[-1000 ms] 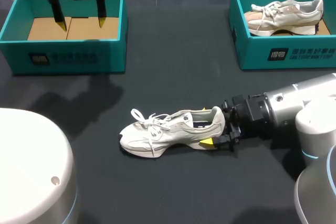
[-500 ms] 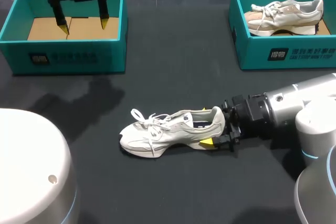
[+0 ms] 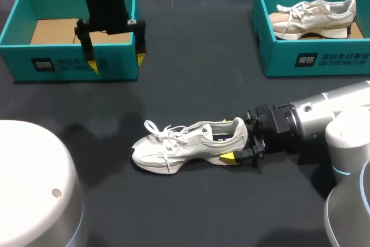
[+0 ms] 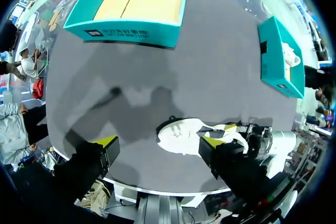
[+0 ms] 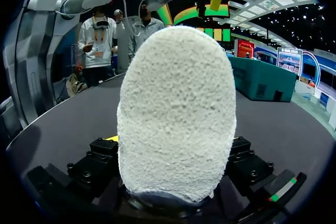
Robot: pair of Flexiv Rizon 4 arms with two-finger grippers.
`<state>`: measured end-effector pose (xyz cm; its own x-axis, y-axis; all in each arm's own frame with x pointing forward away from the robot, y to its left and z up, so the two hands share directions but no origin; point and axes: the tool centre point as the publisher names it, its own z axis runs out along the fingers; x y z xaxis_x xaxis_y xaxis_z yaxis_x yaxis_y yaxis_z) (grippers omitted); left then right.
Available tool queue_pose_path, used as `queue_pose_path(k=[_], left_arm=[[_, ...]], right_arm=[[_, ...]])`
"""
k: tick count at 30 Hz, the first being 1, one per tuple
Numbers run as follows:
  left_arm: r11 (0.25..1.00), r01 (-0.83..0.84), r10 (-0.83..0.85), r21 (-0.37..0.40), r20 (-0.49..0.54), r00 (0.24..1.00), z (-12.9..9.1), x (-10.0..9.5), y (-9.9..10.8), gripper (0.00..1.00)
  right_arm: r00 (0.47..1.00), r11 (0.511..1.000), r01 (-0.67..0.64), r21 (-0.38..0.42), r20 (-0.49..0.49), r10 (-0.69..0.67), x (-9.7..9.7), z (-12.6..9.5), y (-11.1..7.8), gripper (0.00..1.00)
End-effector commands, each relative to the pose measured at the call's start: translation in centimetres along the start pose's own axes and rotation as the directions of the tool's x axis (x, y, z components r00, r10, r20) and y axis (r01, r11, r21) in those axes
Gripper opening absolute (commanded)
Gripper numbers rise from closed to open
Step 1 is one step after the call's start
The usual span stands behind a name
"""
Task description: Take the shoe out of the shoebox, open the shoe tongue, remove and reinsert the insole, then place the shoe into the shoebox
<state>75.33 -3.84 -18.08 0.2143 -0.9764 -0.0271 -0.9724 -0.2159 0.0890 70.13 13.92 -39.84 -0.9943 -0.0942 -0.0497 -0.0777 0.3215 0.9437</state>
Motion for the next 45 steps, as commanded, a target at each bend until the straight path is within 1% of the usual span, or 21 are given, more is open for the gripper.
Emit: queue_pose_path(k=[1, 2, 4, 19, 20, 22, 23, 27, 30, 31, 34, 35, 44, 45], left_arm=[[1.0, -0.027, 0.027, -0.002, -0.009, 1.0, 1.2, 1.5, 2.0, 1.0], [0.997, -0.07, 0.069, -0.014, -0.03, 0.997, 1.0, 2.1, 2.8, 1.0], [0.995, -0.099, 0.098, -0.028, -0.017, 0.995, 0.7, 3.3, 3.7, 1.0], [0.995, -0.099, 0.098, -0.028, -0.017, 0.995, 0.7, 3.3, 3.7, 1.0], [0.99, -0.131, 0.13, -0.044, -0.019, 0.991, 1.0, 3.7, 4.0, 1.0], [0.988, -0.152, 0.151, -0.024, -0.016, 0.988, 1.4, 4.5, 4.7, 1.0], [0.983, -0.179, 0.179, -0.039, -0.018, 0.984, 1.6, 4.9, 5.0, 1.0], [0.972, -0.23, 0.231, -0.038, 0.011, 0.973, 2.9, 6.5, 5.7, 1.0], [0.963, -0.267, 0.268, -0.034, 0.023, 0.963, 3.6, 7.4, 6.0, 1.0], [0.961, -0.274, 0.275, -0.044, 0.023, 0.961, 3.9, 7.8, 5.9, 1.0], [0.953, -0.296, 0.298, -0.065, 0.028, 0.954, 4.6, 9.4, 5.8, 1.0], [0.953, -0.297, 0.3, -0.062, 0.049, 0.953, 4.6, 9.8, 5.7, 1.0], [0.953, -0.297, 0.3, -0.062, 0.049, 0.953, 4.6, 9.8, 5.7, 1.0], [0.954, -0.296, 0.298, -0.046, 0.067, 0.952, 5.0, 10.4, 6.0, 1.0]], right_arm=[[1.0, 1.0, -0.001, 0.004, 0.0, 0.001, 0.2, 0.4, 0.0, 0.0], [1.0, 1.0, -0.001, 0.004, 0.0, 0.001, 0.2, 0.4, 0.0, 0.0], [1.0, 1.0, -0.001, 0.004, 0.0, 0.001, 0.2, 0.4, 0.0, 0.0], [1.0, 1.0, -0.001, 0.004, 0.0, 0.001, 0.2, 0.4, 0.0, 0.0], [1.0, 1.0, -0.001, 0.004, 0.0, 0.001, 0.2, 0.4, 0.0, 0.0], [1.0, 1.0, -0.001, 0.004, 0.0, 0.001, 0.2, 0.4, 0.0, 0.0], [1.0, 1.0, -0.001, 0.004, 0.0, 0.001, 0.2, 0.4, 0.0, 0.0], [1.0, 1.0, -0.001, 0.004, 0.0, 0.001, 0.2, 0.4, 0.0, 0.0], [1.0, 1.0, -0.001, 0.004, 0.0, 0.001, 0.2, 0.4, 0.0, 0.0], [1.0, 1.0, -0.001, 0.004, 0.0, 0.001, 0.2, 0.4, 0.0, 0.0], [1.0, 1.0, -0.001, 0.004, 0.0, 0.001, 0.2, 0.4, 0.0, 0.0], [1.0, 1.0, -0.001, 0.004, 0.0, 0.001, 0.2, 0.4, 0.0, 0.0], [1.0, 1.0, -0.001, 0.004, 0.0, 0.001, 0.2, 0.4, 0.0, 0.0], [1.0, 1.0, -0.001, 0.004, 0.0, 0.001, 0.2, 0.4, 0.0, 0.0]])
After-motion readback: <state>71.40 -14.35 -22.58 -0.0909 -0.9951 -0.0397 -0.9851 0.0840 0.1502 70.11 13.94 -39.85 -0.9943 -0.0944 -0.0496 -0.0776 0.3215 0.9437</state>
